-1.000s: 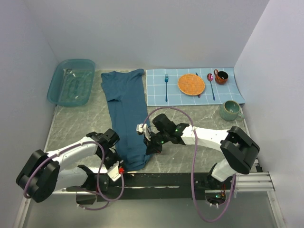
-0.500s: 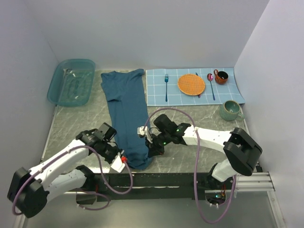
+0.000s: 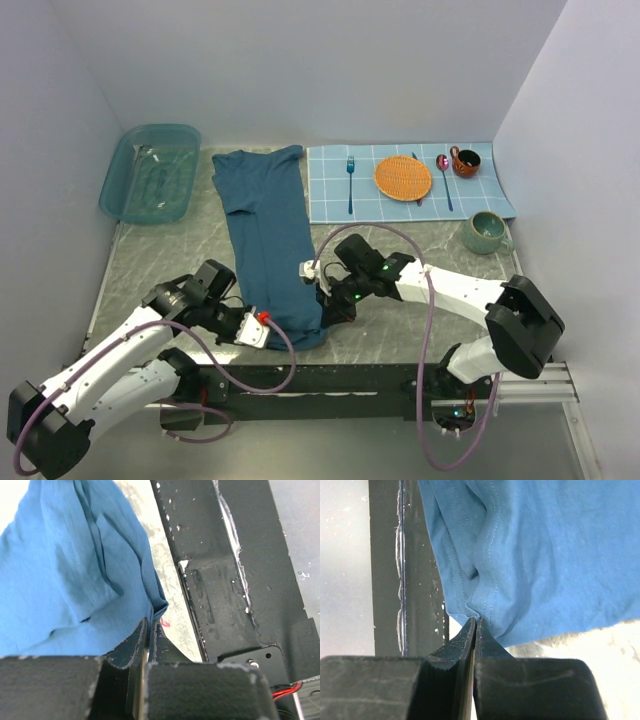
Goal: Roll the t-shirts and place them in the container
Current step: Roll the T-shirt to the center of the board.
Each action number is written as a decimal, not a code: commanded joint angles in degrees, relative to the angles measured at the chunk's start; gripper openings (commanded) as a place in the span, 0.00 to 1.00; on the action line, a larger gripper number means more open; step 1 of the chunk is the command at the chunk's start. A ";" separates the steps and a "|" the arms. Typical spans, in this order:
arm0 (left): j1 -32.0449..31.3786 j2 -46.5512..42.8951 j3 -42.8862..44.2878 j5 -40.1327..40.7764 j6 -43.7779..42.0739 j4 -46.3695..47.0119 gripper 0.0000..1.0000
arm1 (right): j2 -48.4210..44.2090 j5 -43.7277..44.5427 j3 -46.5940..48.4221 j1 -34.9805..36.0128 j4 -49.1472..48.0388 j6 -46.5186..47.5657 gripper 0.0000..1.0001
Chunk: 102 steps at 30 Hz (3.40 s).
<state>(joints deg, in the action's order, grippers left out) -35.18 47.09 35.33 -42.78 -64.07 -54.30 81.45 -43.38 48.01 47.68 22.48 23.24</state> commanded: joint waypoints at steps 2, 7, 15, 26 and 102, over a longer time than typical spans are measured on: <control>0.02 -0.33 -0.35 3.06 7.37 1.56 0.01 | -1.12 -2.41 3.66 -1.10 2.30 -0.30 0.00; 0.37 0.98 -1.14 7.79 16.94 8.32 0.01 | 0.11 -2.85 4.55 -2.24 1.08 -3.64 0.00; 4.85 1.34 -1.41 12.81 22.67 10.18 0.01 | 1.78 -2.59 5.43 -3.91 0.81 -4.87 0.00; 6.44 7.83 -1.32 18.70 28.47 15.01 0.05 | 9.60 -1.80 12.54 -6.28 1.34 -3.21 0.00; 17.78 27.07 2.99 3.68 101.24 46.02 0.06 | 39.58 -15.69 31.36 -15.07 -9.30 -20.96 0.14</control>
<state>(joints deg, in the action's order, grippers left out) -16.03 69.32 39.57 -41.63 29.74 -17.67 121.16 -56.86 77.82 32.69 13.80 3.77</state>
